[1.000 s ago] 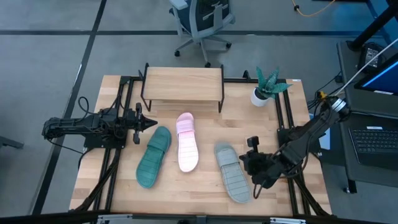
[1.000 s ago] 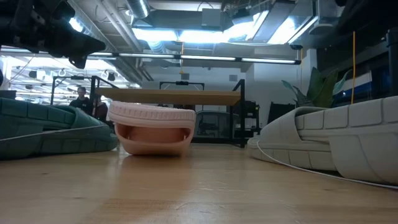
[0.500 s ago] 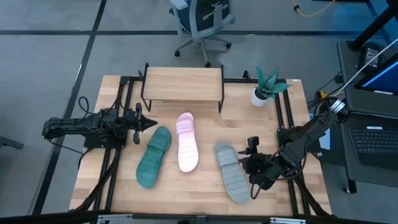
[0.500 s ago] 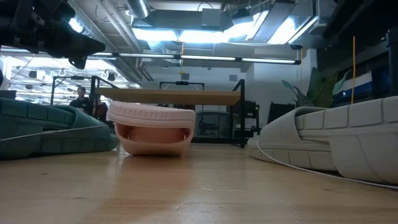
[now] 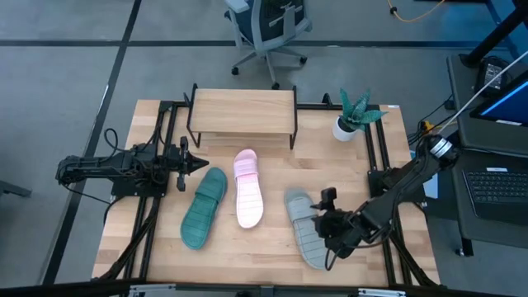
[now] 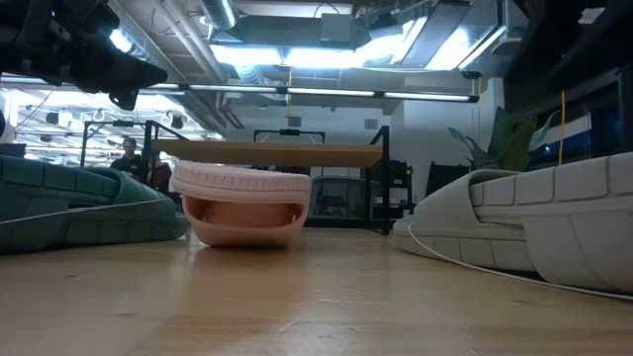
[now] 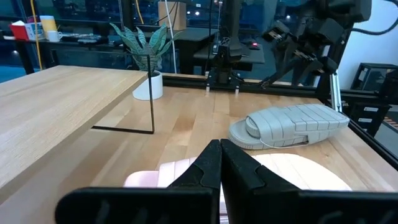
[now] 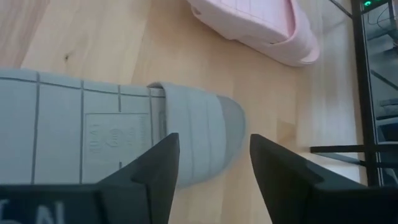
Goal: Pick and place slippers onto the shelf
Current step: Put the pair of gray slippers on the shelf
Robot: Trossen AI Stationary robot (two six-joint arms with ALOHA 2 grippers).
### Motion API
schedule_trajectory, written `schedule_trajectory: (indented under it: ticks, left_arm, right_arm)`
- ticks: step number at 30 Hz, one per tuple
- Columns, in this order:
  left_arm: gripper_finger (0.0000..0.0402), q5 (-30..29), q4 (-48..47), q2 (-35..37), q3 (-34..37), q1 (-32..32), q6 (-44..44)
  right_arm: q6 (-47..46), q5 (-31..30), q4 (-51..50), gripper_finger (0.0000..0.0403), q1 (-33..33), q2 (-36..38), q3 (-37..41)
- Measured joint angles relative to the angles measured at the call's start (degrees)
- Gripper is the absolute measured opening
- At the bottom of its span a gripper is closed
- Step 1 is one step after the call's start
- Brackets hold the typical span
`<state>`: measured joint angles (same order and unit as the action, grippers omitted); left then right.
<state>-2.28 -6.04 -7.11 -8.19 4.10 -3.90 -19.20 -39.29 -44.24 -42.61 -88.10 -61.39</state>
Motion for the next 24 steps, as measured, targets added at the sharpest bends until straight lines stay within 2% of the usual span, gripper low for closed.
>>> schedule_trajectory:
  ticks: [10, 19, 24]
  left_arm:
    - [0.0, 0.0, -1.9, 0.0, 0.0, 0.0, 0.0]
    - [0.0, 0.0, -2.6, 0.0, 0.0, 0.0, 0.0]
    - [0.0, 0.0, -2.6, 0.0, 0.0, 0.0, 0.0]
  right_arm:
    - [0.0, 0.4, 4.8, 0.0198, 0.0, -5.0, 0.0]
    - [0.0, 0.4, 4.7, 0.0198, 0.4, -9.3, 0.0]
    - [0.4, -2.1, 4.7, 0.0198, 0.6, -11.4, 0.0]
